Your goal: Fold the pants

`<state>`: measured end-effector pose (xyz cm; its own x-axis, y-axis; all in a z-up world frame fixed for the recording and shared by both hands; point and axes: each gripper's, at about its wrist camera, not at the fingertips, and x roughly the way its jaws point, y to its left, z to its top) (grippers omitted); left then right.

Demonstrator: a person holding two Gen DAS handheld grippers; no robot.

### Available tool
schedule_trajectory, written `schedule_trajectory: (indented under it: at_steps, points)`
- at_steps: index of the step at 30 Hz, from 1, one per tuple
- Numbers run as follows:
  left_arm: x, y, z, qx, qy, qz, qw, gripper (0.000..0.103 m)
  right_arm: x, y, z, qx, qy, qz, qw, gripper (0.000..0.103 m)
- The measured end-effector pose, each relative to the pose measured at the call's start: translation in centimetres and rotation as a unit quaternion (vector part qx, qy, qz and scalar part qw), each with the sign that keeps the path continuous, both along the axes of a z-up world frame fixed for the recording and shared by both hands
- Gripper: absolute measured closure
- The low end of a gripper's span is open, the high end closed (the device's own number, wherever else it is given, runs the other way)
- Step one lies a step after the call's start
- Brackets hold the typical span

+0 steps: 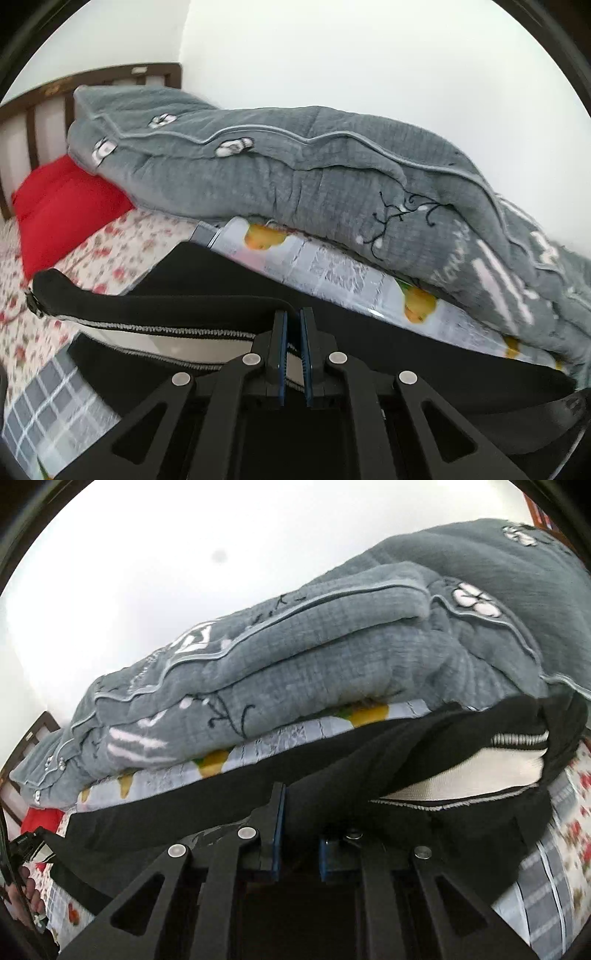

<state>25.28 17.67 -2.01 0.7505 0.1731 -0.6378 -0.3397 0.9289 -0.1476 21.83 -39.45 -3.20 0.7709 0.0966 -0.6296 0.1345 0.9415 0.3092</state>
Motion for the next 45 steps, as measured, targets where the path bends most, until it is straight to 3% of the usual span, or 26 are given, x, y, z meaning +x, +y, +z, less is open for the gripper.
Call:
schedule_trajectory:
  at_steps: [5, 9, 14, 19, 21, 24, 29, 31, 34, 39, 41, 42, 44, 45]
  points:
    - [2.7, -0.6, -2.2, 0.015, -0.008, 0.013, 0.9998, 0.092, 5.2, -0.5, -2.8, 0.012, 0.031, -0.020, 0.999, 0.087]
    - [3.1, -0.9, -4.1, -0.001, 0.008, 0.012, 0.9999, 0.047, 5.5, -1.4, -5.1, 0.089, 0.024, -0.033, 0.995, 0.068]
    - [0.8, -1.2, -3.2, 0.010, -0.003, 0.010, 0.9999, 0.039, 3.3, 0.6, -2.3, 0.034, -0.015, 0.000, 0.999, 0.059]
    - [-3.9, -1.7, -4.0, 0.015, 0.039, -0.032, 0.9986, 0.038, -1.3, 2.3, -0.8, -0.035, -0.013, 0.049, 0.998, 0.051]
    - [-6.8, -1.3, -5.1, -0.013, 0.055, -0.043, 0.9975, 0.038, -4.1, 2.3, -1.6, -0.064, 0.006, 0.060, 0.996, 0.051]
    - [-11.6, -0.5, -7.1, -0.084, 0.084, -0.056, 0.9913, 0.038, -8.7, 1.3, -3.3, -0.074, 0.019, 0.042, 0.996, 0.051]
    - [-14.3, -1.8, -9.8, -0.160, 0.109, -0.113, 0.9745, 0.038, -14.0, -0.9, -6.5, -0.024, 0.072, 0.039, 0.996, 0.045]
    - [-13.7, -2.5, -10.2, -0.184, 0.099, -0.126, 0.9698, 0.030, -14.5, -1.7, -8.5, 0.021, 0.107, 0.042, 0.993, 0.040]
    - [-12.4, -2.5, -10.5, -0.233, 0.085, -0.114, 0.9619, 0.030, -15.0, -2.4, -8.6, 0.053, 0.091, 0.023, 0.994, 0.040]
    - [-10.0, -1.0, -11.1, -0.293, 0.068, -0.067, 0.9512, 0.032, -12.2, -3.4, -9.3, 0.129, 0.086, 0.011, 0.988, 0.040]
    - [-9.1, -0.7, -11.2, -0.297, 0.067, -0.059, 0.9508, 0.033, -10.4, -3.6, -9.4, 0.145, 0.093, -0.001, 0.985, 0.044]
    - [-8.5, -0.6, -11.2, -0.294, 0.066, -0.055, 0.9519, 0.037, -9.5, -3.6, -9.4, 0.147, 0.096, -0.007, 0.984, 0.051]
    - [-7.5, -0.4, -11.4, -0.282, 0.069, -0.040, 0.9562, 0.049, -7.4, -3.5, -9.7, 0.143, 0.106, -0.014, 0.984, 0.067]
    - [-7.3, -0.3, -11.5, -0.272, 0.073, -0.029, 0.9592, 0.064, -6.8, -3.6, -9.9, 0.144, 0.107, -0.018, 0.984, 0.077]
